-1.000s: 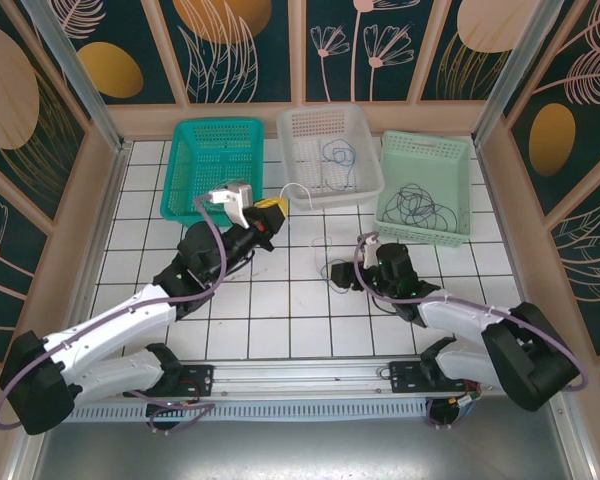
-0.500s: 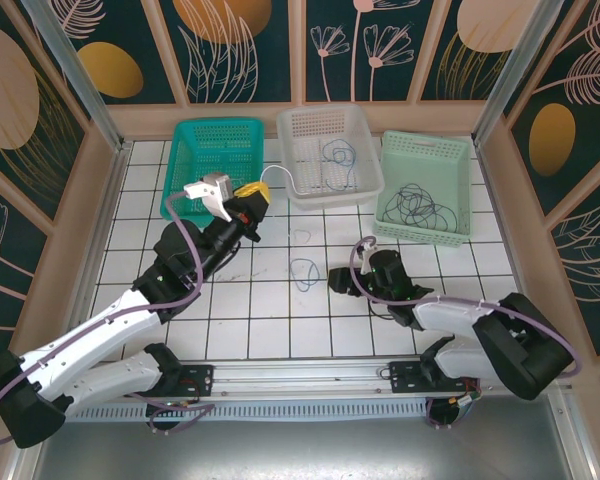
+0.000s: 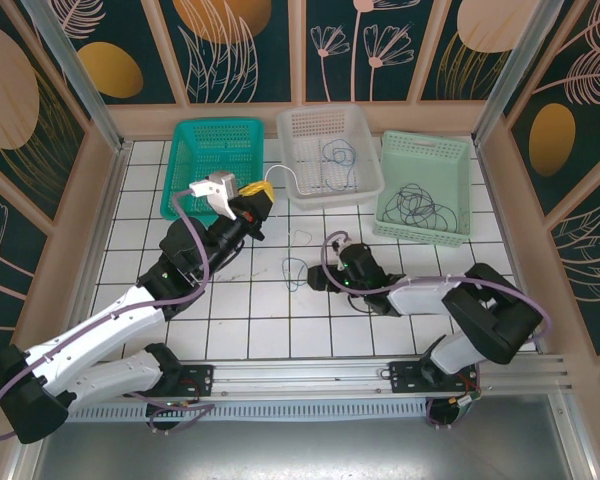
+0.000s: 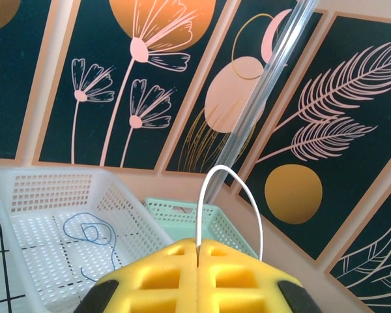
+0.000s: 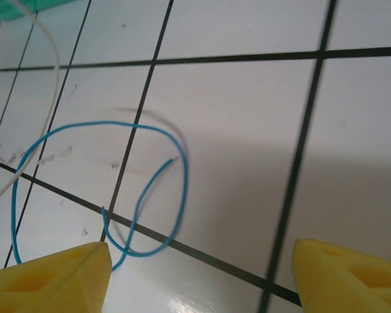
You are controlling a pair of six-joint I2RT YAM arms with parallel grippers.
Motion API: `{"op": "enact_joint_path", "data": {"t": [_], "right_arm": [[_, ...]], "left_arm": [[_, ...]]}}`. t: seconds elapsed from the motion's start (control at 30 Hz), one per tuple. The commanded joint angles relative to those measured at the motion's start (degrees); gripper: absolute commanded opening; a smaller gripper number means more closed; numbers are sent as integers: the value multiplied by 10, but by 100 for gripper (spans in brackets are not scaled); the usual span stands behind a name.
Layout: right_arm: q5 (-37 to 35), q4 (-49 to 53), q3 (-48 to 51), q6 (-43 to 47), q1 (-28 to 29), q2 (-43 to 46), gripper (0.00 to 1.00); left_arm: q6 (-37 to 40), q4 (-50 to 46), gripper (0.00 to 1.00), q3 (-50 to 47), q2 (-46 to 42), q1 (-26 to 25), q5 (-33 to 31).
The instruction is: Untangle the cables
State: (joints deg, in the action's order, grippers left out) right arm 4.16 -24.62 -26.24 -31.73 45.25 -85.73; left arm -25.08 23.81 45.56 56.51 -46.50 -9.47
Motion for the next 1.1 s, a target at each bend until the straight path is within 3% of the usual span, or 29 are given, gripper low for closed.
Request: {"op": "enact_joint_path", "data": {"t": [0.0,0.2,0.37,0.47,0.73,1.07], "right_arm": [[-28,18,-34,-4,21,-38,75],[-27,3,-66,-13,34,-98,75],[-67,73,-116,-8,39,-149,71],[-98,113,-131,-5,41,-169,63],[-135,149,-131,11,44,-195,28],[-139,151,-106,11,45,-201,16]], "left_arm": [[1,31,3,8,-11,-1,5],[-7,56,3,7,-10,0,23],[-8,61,3,9,-13,-1,28],[1,57,3,14,-26,0,23],[38,27,3,49,-46,0,-8],[147,-34,4,144,-40,-1,-84]]}}
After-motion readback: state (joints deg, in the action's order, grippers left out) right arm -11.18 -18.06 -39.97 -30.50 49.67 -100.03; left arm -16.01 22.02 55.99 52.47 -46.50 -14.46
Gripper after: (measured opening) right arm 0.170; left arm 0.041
